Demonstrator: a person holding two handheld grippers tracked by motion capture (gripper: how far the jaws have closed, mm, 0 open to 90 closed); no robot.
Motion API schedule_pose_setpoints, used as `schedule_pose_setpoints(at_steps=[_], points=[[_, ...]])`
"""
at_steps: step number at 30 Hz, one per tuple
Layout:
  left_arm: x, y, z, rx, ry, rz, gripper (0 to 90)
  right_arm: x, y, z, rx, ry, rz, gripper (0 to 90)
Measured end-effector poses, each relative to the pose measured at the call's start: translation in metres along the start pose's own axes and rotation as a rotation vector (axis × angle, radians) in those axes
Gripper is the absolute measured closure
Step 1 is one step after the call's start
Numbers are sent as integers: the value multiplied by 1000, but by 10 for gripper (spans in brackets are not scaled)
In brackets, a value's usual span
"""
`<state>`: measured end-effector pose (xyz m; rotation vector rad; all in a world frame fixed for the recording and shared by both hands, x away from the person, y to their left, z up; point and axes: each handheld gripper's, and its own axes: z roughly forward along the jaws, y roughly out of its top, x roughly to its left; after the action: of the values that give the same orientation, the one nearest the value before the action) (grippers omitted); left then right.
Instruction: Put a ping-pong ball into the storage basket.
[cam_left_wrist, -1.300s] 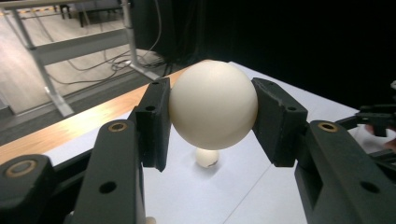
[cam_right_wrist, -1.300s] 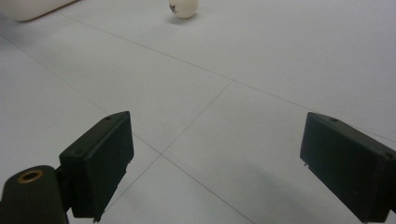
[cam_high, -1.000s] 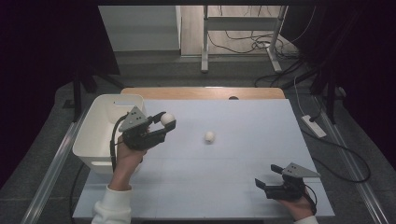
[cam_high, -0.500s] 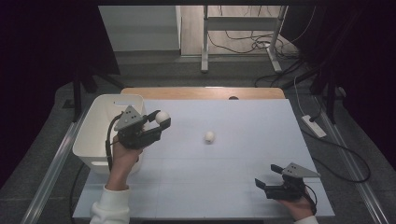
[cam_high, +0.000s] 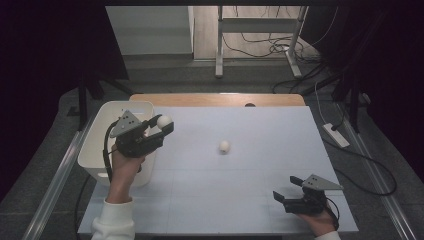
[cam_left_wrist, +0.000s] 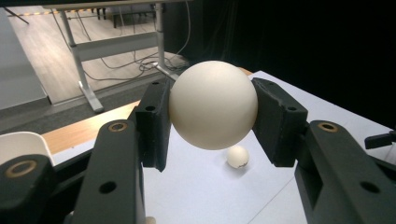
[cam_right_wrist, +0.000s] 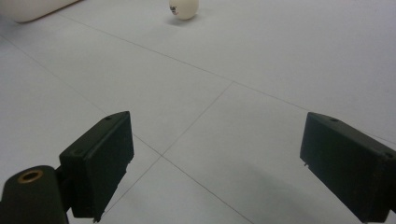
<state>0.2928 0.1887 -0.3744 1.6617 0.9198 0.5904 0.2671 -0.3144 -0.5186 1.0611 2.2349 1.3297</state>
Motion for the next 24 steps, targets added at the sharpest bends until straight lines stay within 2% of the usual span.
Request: schedule_pose_setpoints(at_steps=[2,5,13,24], points=[[1,3,0,12,13,15,507,0,0,0,-1,1,2,96],[4,4,1,19,22,15,507,0,0,-1,0,0,2,97],[18,11,3,30,53,-2,508,0,0,-2,-5,2,5,96],[32,10,4,52,84,-21,507,1,0,-2,-6,3,8,97]])
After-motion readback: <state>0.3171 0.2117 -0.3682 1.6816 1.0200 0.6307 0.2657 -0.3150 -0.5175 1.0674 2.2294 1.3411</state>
